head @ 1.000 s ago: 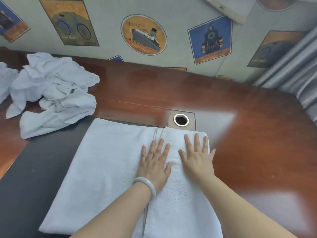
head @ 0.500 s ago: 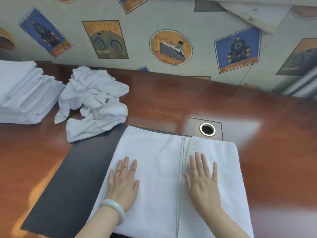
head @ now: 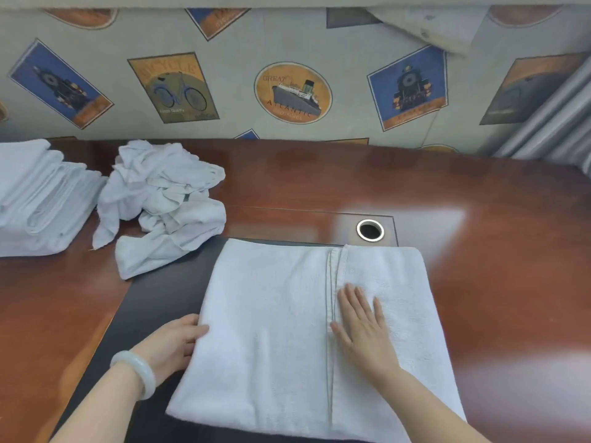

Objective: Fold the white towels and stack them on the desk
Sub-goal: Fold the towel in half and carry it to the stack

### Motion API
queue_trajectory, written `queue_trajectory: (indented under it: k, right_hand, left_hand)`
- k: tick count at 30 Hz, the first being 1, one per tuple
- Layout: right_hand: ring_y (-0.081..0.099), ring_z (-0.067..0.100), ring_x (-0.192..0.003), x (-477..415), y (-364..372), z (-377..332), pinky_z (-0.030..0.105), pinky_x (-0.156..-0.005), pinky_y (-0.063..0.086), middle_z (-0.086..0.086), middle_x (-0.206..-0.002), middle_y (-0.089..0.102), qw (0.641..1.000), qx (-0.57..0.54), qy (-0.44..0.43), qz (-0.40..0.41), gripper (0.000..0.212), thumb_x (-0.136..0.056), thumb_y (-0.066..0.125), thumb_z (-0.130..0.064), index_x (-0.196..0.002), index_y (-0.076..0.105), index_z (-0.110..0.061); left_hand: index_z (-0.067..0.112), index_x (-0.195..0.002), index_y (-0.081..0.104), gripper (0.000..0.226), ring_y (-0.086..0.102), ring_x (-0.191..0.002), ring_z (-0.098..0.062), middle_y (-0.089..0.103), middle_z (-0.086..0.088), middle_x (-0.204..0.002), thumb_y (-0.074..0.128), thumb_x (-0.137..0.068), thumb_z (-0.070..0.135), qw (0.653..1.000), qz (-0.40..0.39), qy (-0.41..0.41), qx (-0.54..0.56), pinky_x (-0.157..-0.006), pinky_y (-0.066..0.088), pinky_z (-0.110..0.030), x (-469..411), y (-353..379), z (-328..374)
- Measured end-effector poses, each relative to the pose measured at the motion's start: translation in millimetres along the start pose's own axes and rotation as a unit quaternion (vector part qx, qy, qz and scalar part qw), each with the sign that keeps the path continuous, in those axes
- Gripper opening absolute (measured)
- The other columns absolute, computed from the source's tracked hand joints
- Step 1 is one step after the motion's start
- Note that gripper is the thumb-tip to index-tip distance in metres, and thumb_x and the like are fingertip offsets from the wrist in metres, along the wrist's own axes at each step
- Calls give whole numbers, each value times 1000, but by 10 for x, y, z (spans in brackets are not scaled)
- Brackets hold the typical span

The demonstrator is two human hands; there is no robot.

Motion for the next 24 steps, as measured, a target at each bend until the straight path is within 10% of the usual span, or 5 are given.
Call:
queue_trajectory:
  k: [3,6,12,18,24]
  right_hand:
    - [-16,-2,-146,23,-142,-25,32,-120,-15,-21,-159,-4,982,-186,27,-32,61,-102,31,-49,-155,7,-31]
    - [27,2,-142,230,-443,201,26,-113,24,-23,-147,37,870,-464,165,0,44,-101,52,-23,-144,45,-33]
    - [71,21,-92,805,-875,857,38,-82,58,5,-100,74,770,-553,295,121,20,-98,51,-10,-111,66,-14]
    - [66,22,-89,1273,-856,1446,32,-76,55,7,-97,69,777,-484,386,117,22,-100,48,-17,-108,66,-8]
    - [54,16,-111,1065,-674,1389,34,-92,44,-8,-120,57,852,-384,351,64,37,-92,62,-35,-125,51,-25]
  left_hand:
    - [10,-126,59,56,66,-109,-38,68,-16,-120,77,-75,22,996,-66,62,3,-97,48,-52,204,338,338]
    - [13,-126,56,54,65,-91,-35,70,-20,-112,77,-76,21,990,-68,118,-42,-78,54,-45,321,836,672]
    - [17,-123,51,38,64,-59,-24,66,-24,-92,67,-90,5,962,-76,231,-122,-49,53,-34,401,2436,1018]
    - [23,-156,13,74,37,-134,-18,38,0,-147,52,-97,46,791,-90,321,-514,-111,32,-31,358,3607,597]
    - [23,-156,11,60,-1,-151,-18,3,4,-164,38,-103,31,657,52,319,-681,-122,4,-36,14,2909,650]
Point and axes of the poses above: each hand's wrist, its own x-axis away from the middle knuckle, its own y-axis out of the palm, z = x × y, the point moved 10 cm from there along -x, towards the middle knuckle
